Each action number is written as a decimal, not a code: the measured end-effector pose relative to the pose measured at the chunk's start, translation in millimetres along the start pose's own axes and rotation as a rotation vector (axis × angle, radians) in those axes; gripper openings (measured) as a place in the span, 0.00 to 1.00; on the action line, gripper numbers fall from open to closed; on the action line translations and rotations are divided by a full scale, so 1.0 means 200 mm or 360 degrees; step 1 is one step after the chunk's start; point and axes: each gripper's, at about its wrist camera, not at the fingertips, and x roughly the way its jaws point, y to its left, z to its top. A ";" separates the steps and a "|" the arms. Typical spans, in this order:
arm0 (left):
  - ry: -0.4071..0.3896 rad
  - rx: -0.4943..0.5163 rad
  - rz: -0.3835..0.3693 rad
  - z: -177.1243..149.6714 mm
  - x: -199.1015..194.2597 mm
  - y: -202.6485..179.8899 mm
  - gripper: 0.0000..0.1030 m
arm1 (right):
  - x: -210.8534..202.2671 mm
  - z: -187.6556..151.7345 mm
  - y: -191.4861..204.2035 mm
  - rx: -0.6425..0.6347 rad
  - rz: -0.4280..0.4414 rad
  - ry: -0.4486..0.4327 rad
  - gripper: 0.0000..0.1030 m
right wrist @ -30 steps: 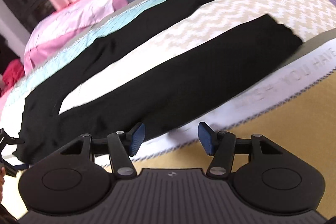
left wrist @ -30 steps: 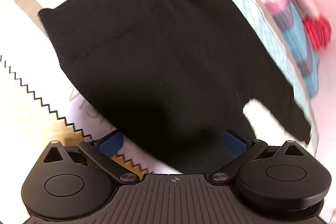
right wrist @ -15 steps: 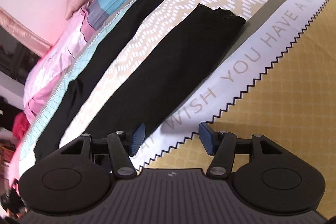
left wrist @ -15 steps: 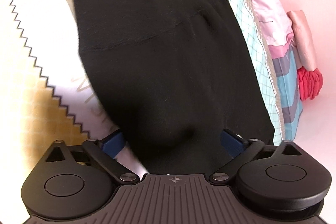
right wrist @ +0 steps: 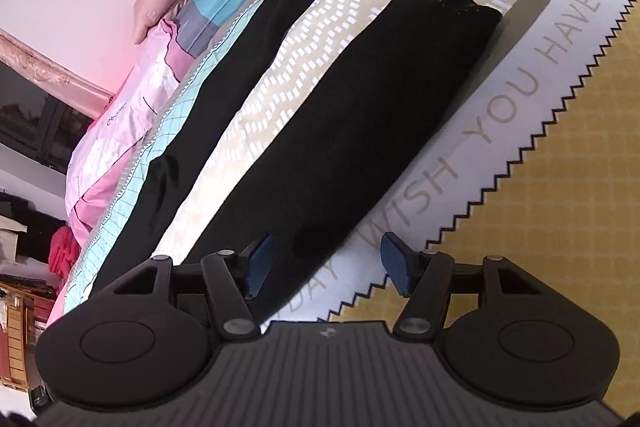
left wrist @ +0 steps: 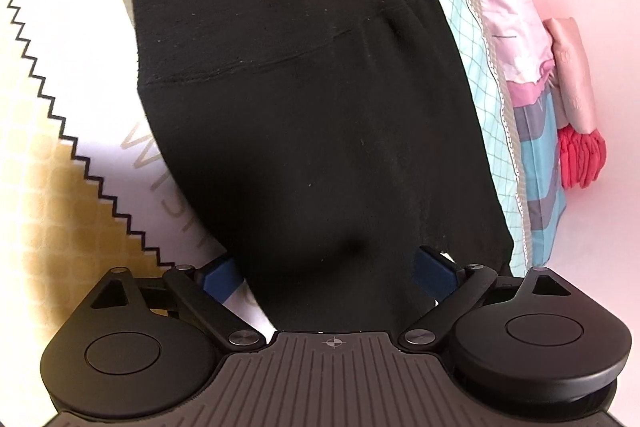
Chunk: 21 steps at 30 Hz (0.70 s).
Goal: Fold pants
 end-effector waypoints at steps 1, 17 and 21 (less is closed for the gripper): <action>-0.0001 0.0001 -0.0003 0.00 0.00 0.00 1.00 | 0.01 0.01 0.00 0.0011 0.0003 -0.0004 0.64; -0.0086 0.0242 0.0015 -0.03 0.01 -0.07 1.00 | 0.07 0.07 -0.14 0.0368 0.0172 -0.0072 0.46; -0.0092 0.0237 0.0061 -0.02 0.02 -0.09 1.00 | 0.08 0.06 -0.13 0.0306 0.0148 -0.0067 0.44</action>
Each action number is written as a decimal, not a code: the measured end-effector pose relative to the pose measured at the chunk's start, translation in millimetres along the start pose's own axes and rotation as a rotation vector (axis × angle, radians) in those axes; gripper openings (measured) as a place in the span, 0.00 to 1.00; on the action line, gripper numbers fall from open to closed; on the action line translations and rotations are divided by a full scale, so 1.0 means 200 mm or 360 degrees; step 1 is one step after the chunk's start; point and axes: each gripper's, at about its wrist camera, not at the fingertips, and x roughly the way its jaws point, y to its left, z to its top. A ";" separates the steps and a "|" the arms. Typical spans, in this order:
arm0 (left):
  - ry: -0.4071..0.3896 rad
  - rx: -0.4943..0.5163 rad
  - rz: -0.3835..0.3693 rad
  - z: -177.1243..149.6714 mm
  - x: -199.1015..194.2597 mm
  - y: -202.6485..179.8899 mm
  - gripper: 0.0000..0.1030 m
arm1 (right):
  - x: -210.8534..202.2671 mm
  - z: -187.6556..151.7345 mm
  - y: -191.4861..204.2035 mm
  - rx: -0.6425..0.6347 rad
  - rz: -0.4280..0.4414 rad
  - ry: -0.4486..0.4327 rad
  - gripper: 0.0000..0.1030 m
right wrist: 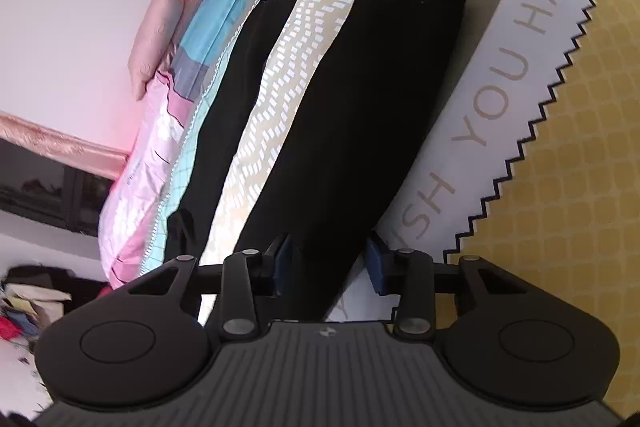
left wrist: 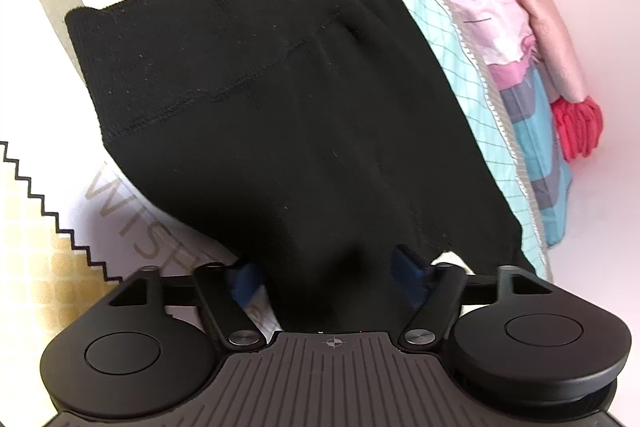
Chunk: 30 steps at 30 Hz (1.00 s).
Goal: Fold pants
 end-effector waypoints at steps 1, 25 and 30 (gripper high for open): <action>0.0002 0.0002 0.0027 0.00 0.00 0.00 1.00 | 0.00 0.00 0.02 -0.0040 -0.0022 0.0004 0.41; -0.0026 0.0373 -0.0018 0.59 0.19 -0.59 0.72 | 0.50 0.58 0.82 -0.0539 -0.0152 0.0137 0.07; 0.0169 0.0267 0.0031 0.80 0.36 -0.62 0.95 | 0.83 0.77 0.96 -0.0573 -0.0248 0.0134 0.44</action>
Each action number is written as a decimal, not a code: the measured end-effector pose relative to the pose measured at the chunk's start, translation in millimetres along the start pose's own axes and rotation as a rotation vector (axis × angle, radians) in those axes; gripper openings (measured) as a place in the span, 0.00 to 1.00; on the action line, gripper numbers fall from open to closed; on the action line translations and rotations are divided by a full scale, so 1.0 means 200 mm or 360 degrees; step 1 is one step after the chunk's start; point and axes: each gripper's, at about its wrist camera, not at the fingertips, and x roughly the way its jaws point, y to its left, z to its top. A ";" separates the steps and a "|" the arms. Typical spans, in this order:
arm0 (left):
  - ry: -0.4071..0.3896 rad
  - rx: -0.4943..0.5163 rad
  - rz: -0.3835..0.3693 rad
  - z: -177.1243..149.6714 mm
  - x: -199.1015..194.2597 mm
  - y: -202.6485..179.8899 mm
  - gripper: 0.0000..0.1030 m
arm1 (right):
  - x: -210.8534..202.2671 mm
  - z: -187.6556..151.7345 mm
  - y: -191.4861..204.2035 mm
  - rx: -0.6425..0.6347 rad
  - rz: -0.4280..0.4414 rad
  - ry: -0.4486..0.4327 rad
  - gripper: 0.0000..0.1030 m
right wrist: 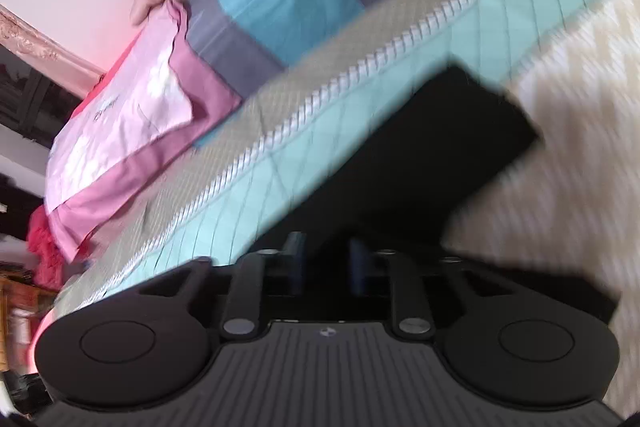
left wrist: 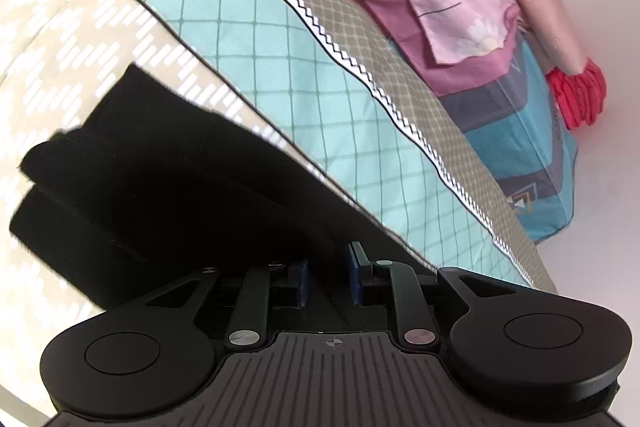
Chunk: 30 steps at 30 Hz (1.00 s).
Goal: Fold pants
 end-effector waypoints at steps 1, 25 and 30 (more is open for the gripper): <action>-0.0022 0.0004 -0.0038 0.02 -0.03 0.01 1.00 | -0.01 0.02 0.01 -0.0060 -0.0027 -0.0085 0.53; -0.0159 0.0621 0.0349 -0.35 0.08 -0.27 1.00 | -0.14 -0.38 -0.21 -0.0584 -0.0611 -0.0584 0.64; -0.0135 0.0620 0.0389 -0.37 0.09 -0.27 1.00 | -0.23 -0.28 -0.25 -0.0345 -0.0828 -0.0858 0.82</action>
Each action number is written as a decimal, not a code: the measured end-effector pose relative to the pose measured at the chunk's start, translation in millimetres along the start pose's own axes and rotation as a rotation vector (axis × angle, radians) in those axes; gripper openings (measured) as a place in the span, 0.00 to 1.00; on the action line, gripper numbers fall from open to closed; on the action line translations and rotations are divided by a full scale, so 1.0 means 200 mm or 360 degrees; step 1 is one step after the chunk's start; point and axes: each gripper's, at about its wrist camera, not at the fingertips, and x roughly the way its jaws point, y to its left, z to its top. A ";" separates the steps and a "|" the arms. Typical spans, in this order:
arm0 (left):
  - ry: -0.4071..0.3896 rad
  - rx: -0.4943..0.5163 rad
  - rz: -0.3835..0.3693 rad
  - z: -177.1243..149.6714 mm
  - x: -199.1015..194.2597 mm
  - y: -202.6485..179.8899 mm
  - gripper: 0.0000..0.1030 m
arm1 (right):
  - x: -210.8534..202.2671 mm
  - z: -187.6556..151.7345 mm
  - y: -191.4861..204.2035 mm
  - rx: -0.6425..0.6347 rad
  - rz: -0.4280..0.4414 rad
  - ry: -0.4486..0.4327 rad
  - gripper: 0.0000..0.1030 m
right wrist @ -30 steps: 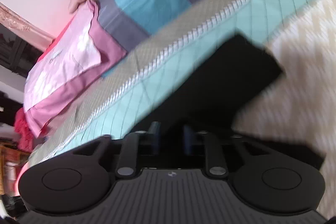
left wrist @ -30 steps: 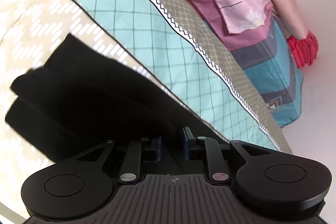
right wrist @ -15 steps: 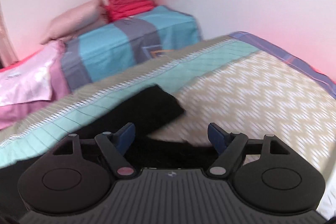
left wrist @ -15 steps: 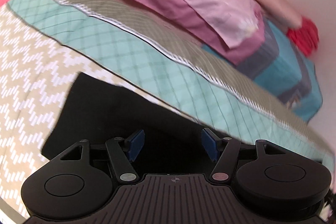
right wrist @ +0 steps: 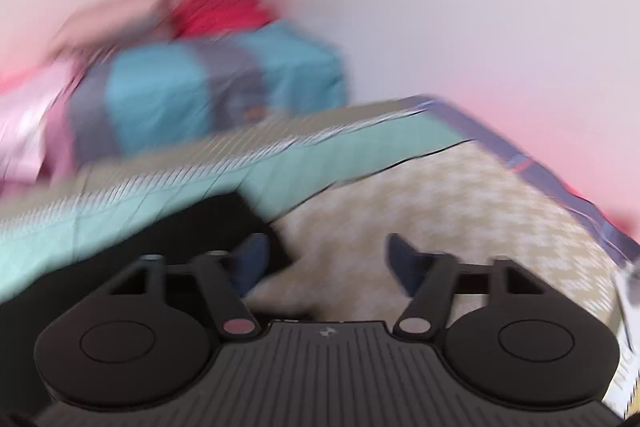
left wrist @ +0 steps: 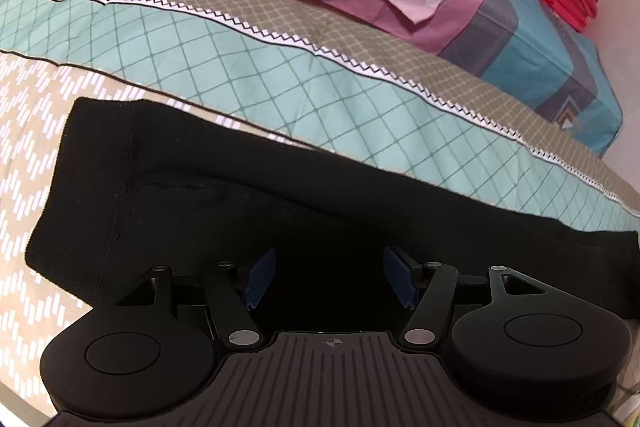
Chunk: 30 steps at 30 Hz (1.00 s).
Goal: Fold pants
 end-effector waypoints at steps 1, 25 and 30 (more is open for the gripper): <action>0.0003 -0.0002 0.0009 0.00 0.00 0.00 1.00 | -0.02 0.01 -0.04 0.0052 -0.0008 -0.0023 0.82; 0.0069 0.0080 0.0094 -0.06 0.11 0.03 1.00 | 0.02 0.03 0.06 -0.0456 0.0634 0.0217 0.13; 0.0070 0.0097 0.0096 -0.06 0.13 0.01 1.00 | 0.18 0.21 0.06 -0.0316 0.0666 0.0216 0.18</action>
